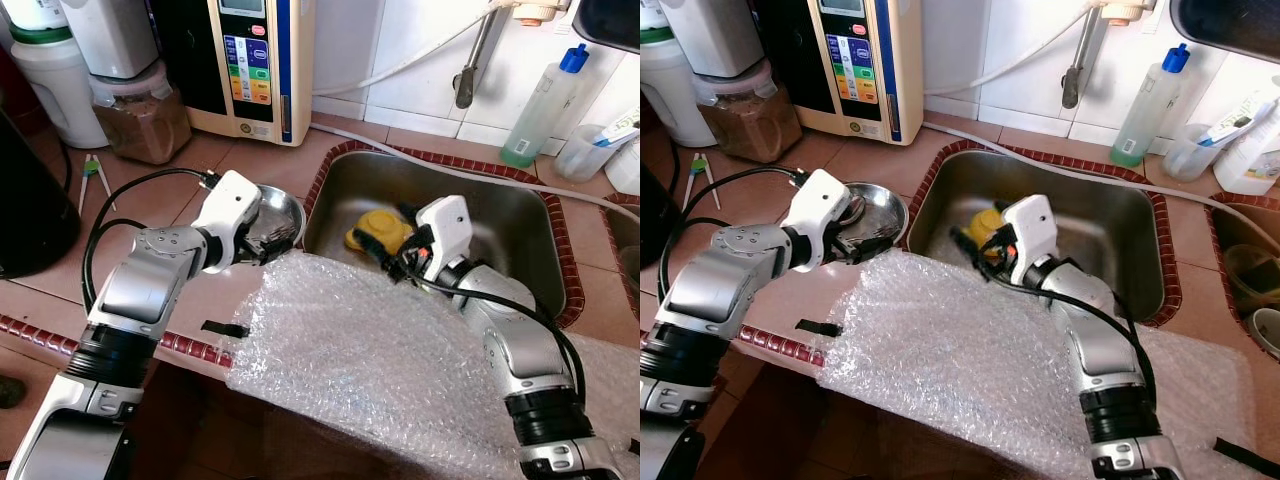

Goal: Kitchen organization

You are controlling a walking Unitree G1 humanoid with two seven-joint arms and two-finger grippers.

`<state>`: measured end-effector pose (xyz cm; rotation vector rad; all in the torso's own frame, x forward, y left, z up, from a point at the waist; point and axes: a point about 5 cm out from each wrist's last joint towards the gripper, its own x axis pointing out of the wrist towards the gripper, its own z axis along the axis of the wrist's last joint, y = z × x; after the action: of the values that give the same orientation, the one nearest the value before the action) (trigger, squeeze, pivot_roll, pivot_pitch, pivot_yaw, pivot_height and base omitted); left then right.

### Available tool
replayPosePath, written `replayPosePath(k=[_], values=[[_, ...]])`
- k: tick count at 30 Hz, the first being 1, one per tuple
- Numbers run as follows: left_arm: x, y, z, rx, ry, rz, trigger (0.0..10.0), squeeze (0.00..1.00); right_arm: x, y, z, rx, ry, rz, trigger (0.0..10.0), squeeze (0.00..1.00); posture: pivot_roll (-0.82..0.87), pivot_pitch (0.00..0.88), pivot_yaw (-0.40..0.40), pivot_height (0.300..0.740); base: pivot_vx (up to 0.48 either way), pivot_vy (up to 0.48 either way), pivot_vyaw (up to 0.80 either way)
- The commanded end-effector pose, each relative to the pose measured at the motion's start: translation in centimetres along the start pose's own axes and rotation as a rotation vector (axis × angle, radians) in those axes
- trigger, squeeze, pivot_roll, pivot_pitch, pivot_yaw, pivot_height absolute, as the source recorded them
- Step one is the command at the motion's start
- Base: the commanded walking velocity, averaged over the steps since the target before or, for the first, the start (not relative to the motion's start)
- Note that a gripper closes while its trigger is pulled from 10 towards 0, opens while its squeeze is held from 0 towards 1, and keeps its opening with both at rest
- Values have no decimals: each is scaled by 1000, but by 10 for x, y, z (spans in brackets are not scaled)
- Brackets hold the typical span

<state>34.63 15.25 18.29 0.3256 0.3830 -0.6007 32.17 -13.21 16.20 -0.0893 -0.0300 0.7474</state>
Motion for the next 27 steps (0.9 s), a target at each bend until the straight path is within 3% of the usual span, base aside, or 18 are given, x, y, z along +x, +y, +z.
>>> replayPosePath(k=[1,3,4,9,17,27], values=[[0,-1,-2,1,21,-16,2941,0,-2,3,4,-4,-17,38,10000,0,-19,104,-26,740,0,0,0],[0,-1,-3,-4,24,-21,275,0,-3,0,11,22,-57,22,10000,0,-21,104,-28,740,0,0,0],[0,-1,-3,-6,25,-23,0,0,-3,-1,13,35,-66,18,10000,0,-21,104,-28,740,0,0,0],[1,-1,-5,-14,32,-27,0,0,-3,-2,20,98,-92,54,10000,0,-21,103,-29,740,0,0,0],[0,2,-7,-15,42,-12,0,0,-5,7,28,115,-89,177,10000,0,-20,100,-32,740,0,0,0],[2,2,-10,-16,46,4,0,0,-7,10,25,130,-69,194,10000,0,-21,98,-31,740,0,0,0]])
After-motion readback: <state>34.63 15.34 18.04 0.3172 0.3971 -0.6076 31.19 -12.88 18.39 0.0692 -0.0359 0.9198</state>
